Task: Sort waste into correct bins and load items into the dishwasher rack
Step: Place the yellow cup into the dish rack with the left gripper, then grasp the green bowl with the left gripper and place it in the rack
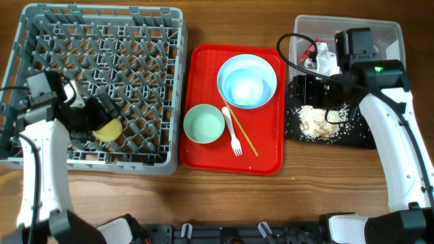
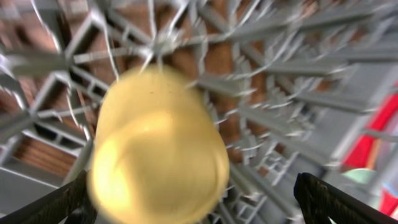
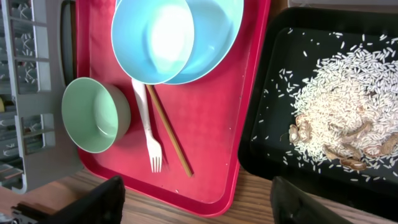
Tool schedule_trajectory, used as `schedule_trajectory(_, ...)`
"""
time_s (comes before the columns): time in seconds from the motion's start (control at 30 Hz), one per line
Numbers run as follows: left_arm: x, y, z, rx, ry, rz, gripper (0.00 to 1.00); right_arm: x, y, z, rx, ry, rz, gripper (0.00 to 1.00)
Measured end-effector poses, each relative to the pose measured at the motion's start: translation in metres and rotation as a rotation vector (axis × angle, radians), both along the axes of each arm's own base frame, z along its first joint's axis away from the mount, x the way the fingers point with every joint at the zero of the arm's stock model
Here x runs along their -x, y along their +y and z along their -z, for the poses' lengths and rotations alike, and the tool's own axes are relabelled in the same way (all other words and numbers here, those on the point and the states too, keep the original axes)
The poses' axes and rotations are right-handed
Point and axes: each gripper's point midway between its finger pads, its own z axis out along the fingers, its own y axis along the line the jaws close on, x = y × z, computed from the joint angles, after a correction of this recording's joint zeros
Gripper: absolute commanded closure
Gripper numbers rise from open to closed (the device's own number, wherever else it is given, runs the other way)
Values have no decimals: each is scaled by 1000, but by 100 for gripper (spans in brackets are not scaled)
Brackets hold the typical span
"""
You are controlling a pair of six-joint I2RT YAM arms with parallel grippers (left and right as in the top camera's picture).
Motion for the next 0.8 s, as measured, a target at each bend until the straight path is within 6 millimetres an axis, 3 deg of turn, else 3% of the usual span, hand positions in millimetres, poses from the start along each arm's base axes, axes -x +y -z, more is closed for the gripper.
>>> schedule_trajectory(0.13,-16,-12,-77,-64,-245,52,0,0,0,0,0,2,0,12)
schedule_trajectory(0.2,-15,-43,-104,-71,-334,144,0,0,0,0,0,1,0,0)
schedule_trajectory(0.23,-14,-76,-112,-54,-364,248,0,0,0,0,0,2,0,0)
schedule_trajectory(0.27,-13,-91,-110,-46,-362,296,0,0,0,0,2,0,-3,0)
schedule_trajectory(0.37,-12,-146,-99,-26,-333,472,0,-1,-9,3,46,7,39,0)
schedule_trajectory(0.53,-9,-203,-57,-75,-216,656,0,-3,-58,7,174,31,255,0)
schedule_trajectory(0.57,-7,-222,-42,-77,-181,715,0,-3,-66,7,183,34,281,0)
schedule_trajectory(0.67,-4,-253,-19,-59,-139,801,0,-2,-67,6,188,33,286,0)
schedule_trajectory(0.77,7,-292,27,-42,-43,913,12,-2,-67,6,189,34,286,0)
schedule_trajectory(0.8,11,-299,35,-39,-25,930,21,-2,-67,6,189,35,286,0)
